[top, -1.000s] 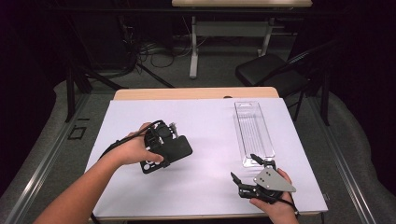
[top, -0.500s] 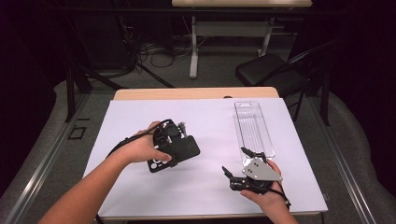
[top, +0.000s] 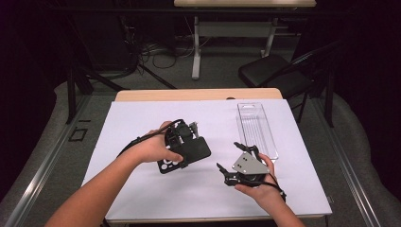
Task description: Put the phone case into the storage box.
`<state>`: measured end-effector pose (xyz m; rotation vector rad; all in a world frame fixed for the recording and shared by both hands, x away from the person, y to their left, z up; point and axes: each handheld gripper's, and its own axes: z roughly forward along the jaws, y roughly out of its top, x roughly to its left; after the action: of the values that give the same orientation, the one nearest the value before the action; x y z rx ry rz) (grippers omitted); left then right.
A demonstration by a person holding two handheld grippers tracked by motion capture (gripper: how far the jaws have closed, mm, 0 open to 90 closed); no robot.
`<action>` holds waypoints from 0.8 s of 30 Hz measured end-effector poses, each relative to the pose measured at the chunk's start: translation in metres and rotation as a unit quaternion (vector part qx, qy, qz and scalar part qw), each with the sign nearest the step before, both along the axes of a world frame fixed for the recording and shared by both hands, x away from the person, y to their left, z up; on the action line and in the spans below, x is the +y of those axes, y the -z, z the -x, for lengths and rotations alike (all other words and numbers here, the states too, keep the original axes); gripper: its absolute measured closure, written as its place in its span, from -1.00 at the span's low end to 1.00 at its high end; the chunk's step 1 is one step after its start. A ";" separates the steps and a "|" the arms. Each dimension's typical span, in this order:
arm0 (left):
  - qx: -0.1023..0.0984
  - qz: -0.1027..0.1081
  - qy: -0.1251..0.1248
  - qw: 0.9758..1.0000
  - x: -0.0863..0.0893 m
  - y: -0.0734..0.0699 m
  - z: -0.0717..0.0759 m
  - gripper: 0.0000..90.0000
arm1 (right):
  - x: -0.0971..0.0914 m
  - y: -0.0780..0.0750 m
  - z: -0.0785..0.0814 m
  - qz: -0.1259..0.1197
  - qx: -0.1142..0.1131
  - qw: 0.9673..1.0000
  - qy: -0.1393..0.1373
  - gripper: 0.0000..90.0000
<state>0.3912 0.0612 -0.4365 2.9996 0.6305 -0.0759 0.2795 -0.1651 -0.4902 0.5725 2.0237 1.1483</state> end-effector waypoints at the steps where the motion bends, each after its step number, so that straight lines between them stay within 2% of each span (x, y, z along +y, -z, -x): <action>1: 0.001 -0.001 0.002 1.000 -0.001 -0.001 0.000 -0.68 | 0.001 0.000 -0.001 0.004 -0.002 1.000 -0.001 -0.65; 5: 0.001 -0.001 0.001 1.000 -0.003 -0.002 0.000 -0.68 | 0.003 -0.002 -0.003 0.019 -0.007 1.000 -0.004 -0.64; 8: 0.004 0.000 0.001 1.000 -0.004 -0.002 -0.002 -0.68 | 0.004 -0.002 -0.004 0.044 -0.015 0.999 -0.010 -0.61; 13: 0.004 -0.001 -0.002 1.000 -0.005 -0.002 -0.005 -0.68 | 0.005 -0.002 -0.006 0.065 -0.015 0.998 -0.018 -0.55; 15: 0.004 -0.006 -0.001 1.000 -0.005 -0.002 -0.006 -0.68 | 0.006 -0.002 -0.006 0.078 -0.023 0.996 -0.022 -0.54; 16: 0.005 -0.001 -0.004 1.000 -0.005 -0.002 -0.006 -0.68 | 0.006 -0.003 -0.006 0.089 -0.029 0.995 -0.024 -0.55; 19: 0.007 -0.006 -0.001 1.000 -0.005 -0.002 -0.007 -0.68 | 0.007 -0.004 -0.005 0.119 -0.049 0.991 -0.028 -0.55; 21: 0.007 -0.005 -0.001 1.000 -0.005 -0.001 -0.007 -0.68 | 0.009 -0.004 -0.005 0.145 -0.067 0.987 -0.032 -0.55; 22: 0.009 -0.006 -0.002 1.000 -0.005 -0.001 -0.007 -0.68 | 0.010 -0.004 -0.004 0.162 -0.078 0.983 -0.033 -0.55; 23: 0.009 -0.006 -0.002 1.000 -0.005 -0.001 -0.007 -0.68 | 0.010 -0.003 -0.004 0.170 -0.083 0.981 -0.035 -0.55; 24: 0.009 -0.006 -0.002 1.000 -0.006 -0.001 -0.007 -0.68 | 0.011 -0.003 -0.004 0.184 -0.089 0.978 -0.038 -0.55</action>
<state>0.3986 0.0554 -0.4354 3.0118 0.6402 -0.0984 0.2838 -0.1541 -0.4869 0.2010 2.0458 0.8047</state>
